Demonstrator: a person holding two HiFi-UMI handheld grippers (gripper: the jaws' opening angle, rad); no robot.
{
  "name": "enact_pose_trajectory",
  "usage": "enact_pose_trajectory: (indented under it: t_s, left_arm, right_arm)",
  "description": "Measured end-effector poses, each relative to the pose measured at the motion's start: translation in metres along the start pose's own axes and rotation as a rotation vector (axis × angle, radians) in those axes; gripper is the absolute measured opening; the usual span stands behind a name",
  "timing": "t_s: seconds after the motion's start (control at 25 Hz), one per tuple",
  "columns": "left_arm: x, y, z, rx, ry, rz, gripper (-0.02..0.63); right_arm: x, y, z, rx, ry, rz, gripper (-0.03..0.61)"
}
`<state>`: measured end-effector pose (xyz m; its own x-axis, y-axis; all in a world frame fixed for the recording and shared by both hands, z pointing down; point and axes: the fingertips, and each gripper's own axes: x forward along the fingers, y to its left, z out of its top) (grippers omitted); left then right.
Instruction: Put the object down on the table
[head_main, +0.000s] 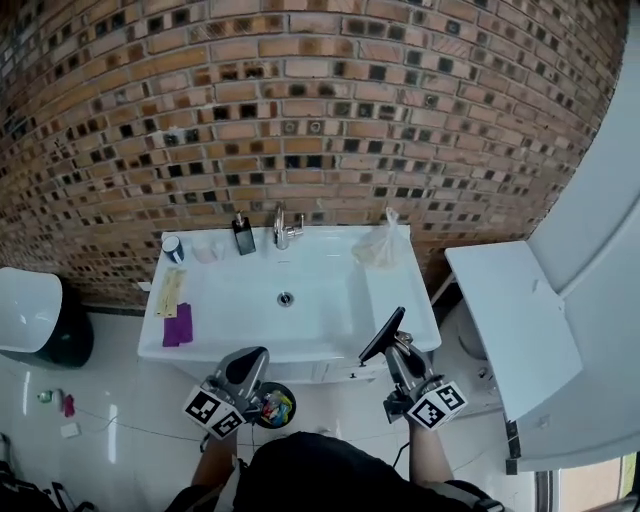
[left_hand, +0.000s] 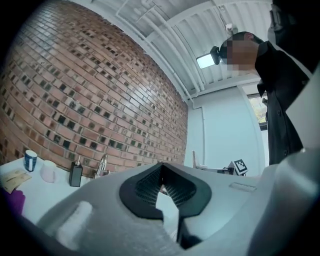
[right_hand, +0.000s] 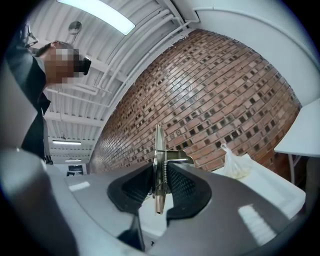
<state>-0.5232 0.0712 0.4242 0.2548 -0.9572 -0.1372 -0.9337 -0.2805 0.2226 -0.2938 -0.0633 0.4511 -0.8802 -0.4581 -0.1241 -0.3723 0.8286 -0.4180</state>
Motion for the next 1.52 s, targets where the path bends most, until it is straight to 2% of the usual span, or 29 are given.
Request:
enact_pose_trajectory:
  t_s: [0.24,0.44,0.64,0.84,1.0,1.52]
  left_arm:
    - [0.005,0.016,0.009,0.025,0.020,-0.076,0.002]
    - [0.013,0.021,0.009,0.012,0.034,-0.166,0.002]
    - [0.023,0.013,0.007,-0.034,0.040,-0.292,0.002]
    - [0.023,0.005,0.001,-0.027,0.060,-0.373,0.002]
    - [0.016,0.005,0.000,-0.044,0.070,-0.418,0.002]
    - [0.011,-0.026,-0.017,-0.090,0.129,-0.644,0.002]
  right_arm:
    - [-0.007,0.015,0.007,-0.036,-0.037,-0.083,0.091]
    - [-0.019,0.027,0.005,-0.051,-0.068,-0.165,0.091]
    - [-0.034,0.038,0.001,-0.080,-0.067,-0.247,0.091]
    - [-0.053,0.052,-0.001,-0.123,-0.070,-0.325,0.091]
    - [-0.070,0.067,-0.005,-0.101,-0.105,-0.382,0.091]
    - [-0.134,0.122,-0.024,-0.130,-0.177,-0.605,0.091]
